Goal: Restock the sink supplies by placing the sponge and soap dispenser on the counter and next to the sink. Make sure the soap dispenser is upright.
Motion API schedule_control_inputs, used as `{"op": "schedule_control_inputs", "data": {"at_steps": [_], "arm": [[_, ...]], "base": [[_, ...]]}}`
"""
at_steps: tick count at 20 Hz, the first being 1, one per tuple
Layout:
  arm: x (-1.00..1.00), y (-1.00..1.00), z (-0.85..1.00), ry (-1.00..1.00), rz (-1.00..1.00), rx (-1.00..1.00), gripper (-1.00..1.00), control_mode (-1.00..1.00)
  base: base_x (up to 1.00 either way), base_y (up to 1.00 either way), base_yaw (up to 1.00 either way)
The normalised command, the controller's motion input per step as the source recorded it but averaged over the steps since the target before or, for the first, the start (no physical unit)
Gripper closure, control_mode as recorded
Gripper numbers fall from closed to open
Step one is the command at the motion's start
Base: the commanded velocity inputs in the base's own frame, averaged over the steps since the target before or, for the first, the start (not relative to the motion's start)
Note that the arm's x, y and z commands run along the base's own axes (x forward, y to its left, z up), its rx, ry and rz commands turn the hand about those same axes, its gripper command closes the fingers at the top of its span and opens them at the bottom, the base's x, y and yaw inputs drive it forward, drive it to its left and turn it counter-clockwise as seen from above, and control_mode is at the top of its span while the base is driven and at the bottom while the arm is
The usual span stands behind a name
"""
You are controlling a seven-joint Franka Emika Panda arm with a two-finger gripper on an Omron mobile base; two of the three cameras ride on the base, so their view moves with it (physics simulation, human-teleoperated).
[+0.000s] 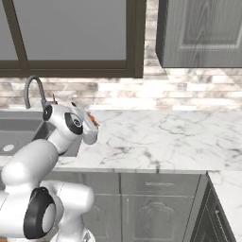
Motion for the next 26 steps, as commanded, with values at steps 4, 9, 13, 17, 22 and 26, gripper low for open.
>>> {"op": "schedule_control_inputs", "data": {"at_steps": [4,9,13,17,22,26], "arm": [[0.46,0.15,0.00,0.05,-0.06,-0.09,1.00,-1.00],[0.41,0.06,0.00,0.04,-0.07,-0.05,1.00,-1.00],[0.35,0.09,0.00,0.01,-0.07,-0.05,1.00,-1.00],[0.04,0.27,-0.01,0.00,-0.07,-0.08,1.00,-1.00],[0.05,0.31,-0.13,0.00,-0.06,-0.08,1.00,-1.00],[0.26,0.02,-0.30,0.00,-0.02,-0.04,1.00,-1.00]], "base": [[0.00,0.00,0.00],[0.00,0.00,0.00],[0.00,0.00,0.00],[0.00,0.00,0.00],[0.00,0.00,0.00],[0.00,0.00,0.00]]}}
